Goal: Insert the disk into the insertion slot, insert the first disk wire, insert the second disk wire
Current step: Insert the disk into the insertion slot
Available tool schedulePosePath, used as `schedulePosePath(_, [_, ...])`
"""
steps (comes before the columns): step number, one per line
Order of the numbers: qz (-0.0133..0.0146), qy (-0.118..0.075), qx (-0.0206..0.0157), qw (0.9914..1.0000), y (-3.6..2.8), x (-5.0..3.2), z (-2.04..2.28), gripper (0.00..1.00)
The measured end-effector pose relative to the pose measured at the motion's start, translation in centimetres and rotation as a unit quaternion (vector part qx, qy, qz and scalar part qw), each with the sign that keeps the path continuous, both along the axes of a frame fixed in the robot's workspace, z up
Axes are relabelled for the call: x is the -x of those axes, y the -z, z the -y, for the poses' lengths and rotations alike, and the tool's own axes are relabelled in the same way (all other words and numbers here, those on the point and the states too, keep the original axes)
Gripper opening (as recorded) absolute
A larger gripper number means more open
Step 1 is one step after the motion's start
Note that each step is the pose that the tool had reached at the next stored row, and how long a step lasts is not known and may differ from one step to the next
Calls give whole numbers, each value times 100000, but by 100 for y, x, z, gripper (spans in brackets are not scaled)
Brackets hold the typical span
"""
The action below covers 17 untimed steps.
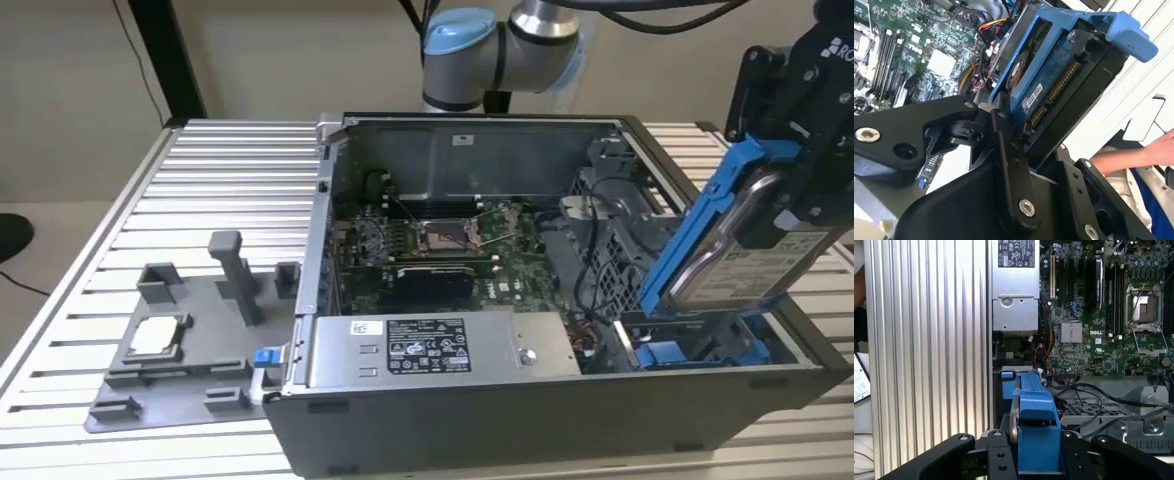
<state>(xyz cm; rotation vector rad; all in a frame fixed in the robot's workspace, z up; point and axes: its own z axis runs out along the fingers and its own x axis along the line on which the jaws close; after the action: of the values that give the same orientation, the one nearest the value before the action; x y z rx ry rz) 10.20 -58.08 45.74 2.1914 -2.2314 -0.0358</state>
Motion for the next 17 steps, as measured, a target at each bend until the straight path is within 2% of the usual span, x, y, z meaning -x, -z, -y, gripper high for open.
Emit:
schedulePosePath(4, [1, -2, -304, 100000, 59, -9, 1, 0])
schedulePosePath(11, [-106, 6, -593, 99998, 157, -68, 0, 0])
schedulePosePath(17, [-107, 110, -699, 99997, 231, -69, 1, 0])
